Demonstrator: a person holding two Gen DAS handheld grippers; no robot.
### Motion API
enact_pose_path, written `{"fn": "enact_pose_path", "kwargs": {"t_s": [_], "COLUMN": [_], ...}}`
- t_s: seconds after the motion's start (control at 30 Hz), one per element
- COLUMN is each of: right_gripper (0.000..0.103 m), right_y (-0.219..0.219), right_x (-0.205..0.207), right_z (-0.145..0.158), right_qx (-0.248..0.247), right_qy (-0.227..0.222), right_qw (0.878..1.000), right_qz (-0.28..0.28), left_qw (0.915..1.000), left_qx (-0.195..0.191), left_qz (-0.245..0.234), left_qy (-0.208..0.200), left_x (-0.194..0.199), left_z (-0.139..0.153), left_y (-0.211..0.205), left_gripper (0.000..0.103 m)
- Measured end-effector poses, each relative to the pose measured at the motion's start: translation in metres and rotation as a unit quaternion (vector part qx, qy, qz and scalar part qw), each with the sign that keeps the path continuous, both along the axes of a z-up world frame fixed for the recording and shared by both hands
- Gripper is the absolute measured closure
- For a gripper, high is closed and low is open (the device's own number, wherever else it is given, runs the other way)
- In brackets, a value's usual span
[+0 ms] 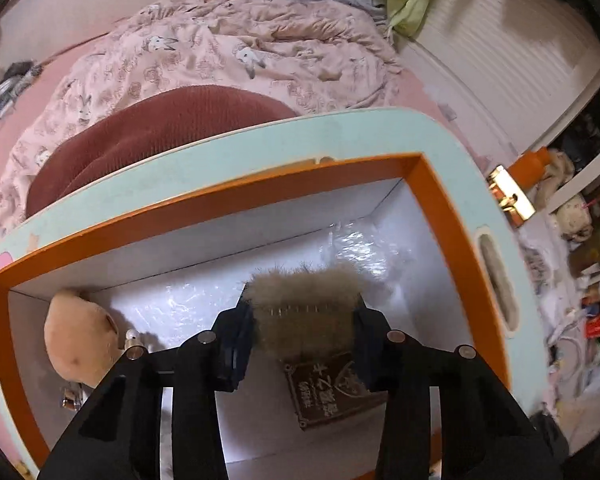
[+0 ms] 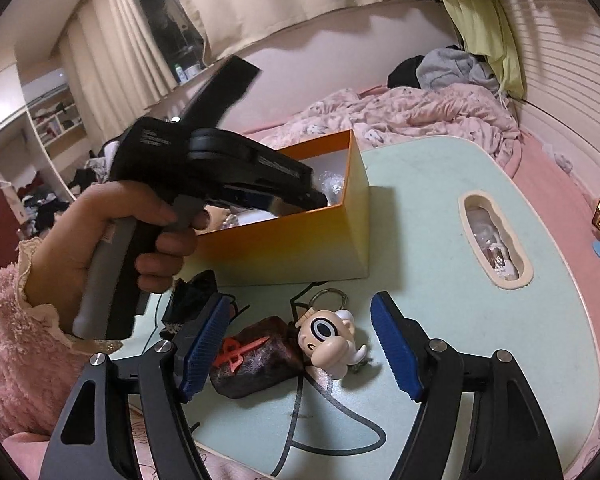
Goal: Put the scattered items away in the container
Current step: 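Grasp the fuzzy brown pouch in the box with the left gripper, then lift the fuzzy pouch out and set it on the table, left gripper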
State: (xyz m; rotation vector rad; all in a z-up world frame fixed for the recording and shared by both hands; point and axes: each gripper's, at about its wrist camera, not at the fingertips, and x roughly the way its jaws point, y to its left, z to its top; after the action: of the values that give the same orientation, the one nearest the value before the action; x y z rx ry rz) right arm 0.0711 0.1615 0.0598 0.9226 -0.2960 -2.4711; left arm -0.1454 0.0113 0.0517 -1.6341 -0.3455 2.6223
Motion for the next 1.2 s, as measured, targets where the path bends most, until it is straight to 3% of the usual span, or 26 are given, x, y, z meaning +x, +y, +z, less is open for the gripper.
{"fn": "enact_pose_path", "kwargs": {"t_s": [0.23,0.33,0.5,0.67,0.83,1.03,1.13,1.2], "right_gripper": [0.03,0.03,0.03,0.03,0.03,0.03,0.03,0.03], "right_y": [0.0,0.0,-0.001,0.001,0.001,-0.001,0.0,-0.001], "right_x": [-0.001,-0.003,-0.005,-0.003,-0.004,-0.005,-0.007,-0.007], "right_z": [-0.001,-0.001,-0.002,-0.002,-0.003,-0.004,-0.005,-0.006], "right_qx": [0.0,0.0,0.001,0.003,0.004,0.01,0.012,0.014], "right_qy": [-0.003,-0.005,-0.009,-0.007,-0.007,-0.009,-0.013,-0.015], "right_qw": [1.0,1.0,1.0,1.0,1.0,1.0,1.0,1.0], "right_qz": [0.0,-0.001,-0.001,-0.002,-0.003,0.0,-0.003,-0.003], "left_qw": [0.995,0.9919,0.9848,0.98,0.9791,0.9845,0.9853,0.985], "left_qx": [0.023,0.037,0.095,0.108,0.096,0.042,0.038,0.033], "left_qz": [0.002,-0.007,0.003,0.006,0.061,0.059,0.046,0.041], "left_qy": [0.097,0.121,0.145,0.167,0.169,0.16,0.16,0.164], "left_x": [0.055,0.093,0.15,0.183,0.197,0.191,0.189,0.191], "left_z": [0.057,0.063,0.037,0.011,-0.008,-0.029,-0.034,-0.035], "left_y": [-0.019,-0.023,-0.032,-0.033,-0.067,-0.059,-0.054,-0.052], "left_gripper": [0.061,0.061,0.061,0.061,0.061,0.06,0.052,0.032]}}
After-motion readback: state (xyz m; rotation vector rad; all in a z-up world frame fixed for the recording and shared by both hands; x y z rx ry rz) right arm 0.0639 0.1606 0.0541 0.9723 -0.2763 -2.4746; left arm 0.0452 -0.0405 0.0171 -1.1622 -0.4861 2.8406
